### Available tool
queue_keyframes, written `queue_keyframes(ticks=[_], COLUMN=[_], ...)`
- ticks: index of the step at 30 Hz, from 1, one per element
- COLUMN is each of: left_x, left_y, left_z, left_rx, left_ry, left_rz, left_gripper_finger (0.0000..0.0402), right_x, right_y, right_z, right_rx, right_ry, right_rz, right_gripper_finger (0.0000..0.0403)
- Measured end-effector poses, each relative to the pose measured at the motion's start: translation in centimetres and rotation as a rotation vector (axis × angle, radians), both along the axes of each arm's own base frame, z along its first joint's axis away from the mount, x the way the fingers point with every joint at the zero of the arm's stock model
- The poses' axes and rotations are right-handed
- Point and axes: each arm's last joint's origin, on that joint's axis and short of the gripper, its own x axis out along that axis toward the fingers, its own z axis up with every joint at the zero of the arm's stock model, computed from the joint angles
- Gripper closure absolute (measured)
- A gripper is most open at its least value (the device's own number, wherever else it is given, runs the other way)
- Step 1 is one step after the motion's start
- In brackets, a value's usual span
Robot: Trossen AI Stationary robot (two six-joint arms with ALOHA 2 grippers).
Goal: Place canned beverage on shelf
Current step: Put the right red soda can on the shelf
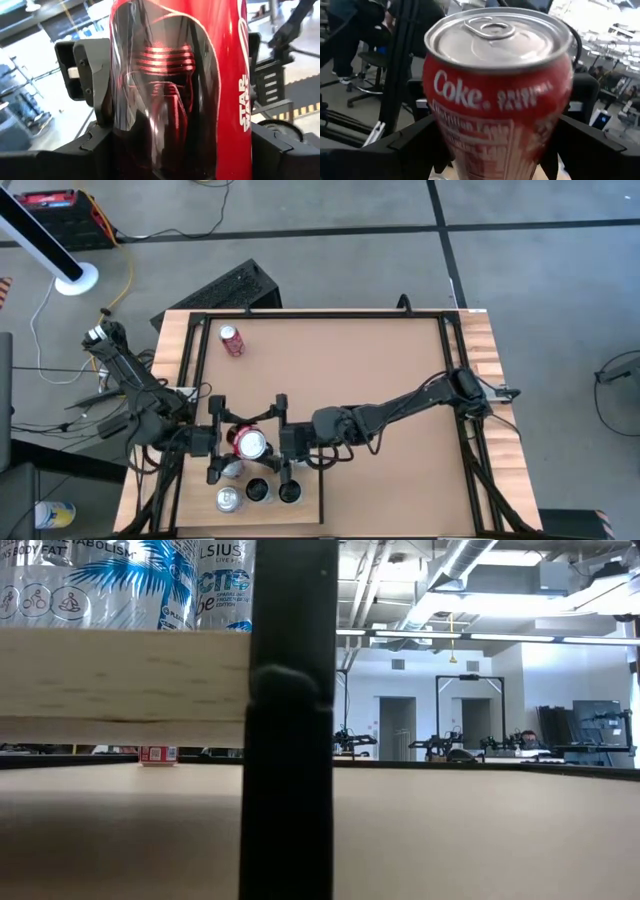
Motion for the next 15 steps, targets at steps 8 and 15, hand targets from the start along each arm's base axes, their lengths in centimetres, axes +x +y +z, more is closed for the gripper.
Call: queue_keyframes(ticks=[8, 15], left_x=[0.42, 0.90], left_y=[0.37, 0.85], left_z=[0.54, 0.42], left_rx=[-0.020, -0.031], left_ry=[-0.046, -0.038], left_rz=[-0.026, -0.005], left_gripper_finger=[0.0121, 0.0121], right_x=[-0.20, -0.20], right_y=[0.46, 0.47], right_z=[0.58, 0.53], right_rx=[0.007, 0.001], right_ry=[-0.061, -0.058], right_rz=[0.018, 0.018], right_gripper_finger=[0.0023, 0.0043])
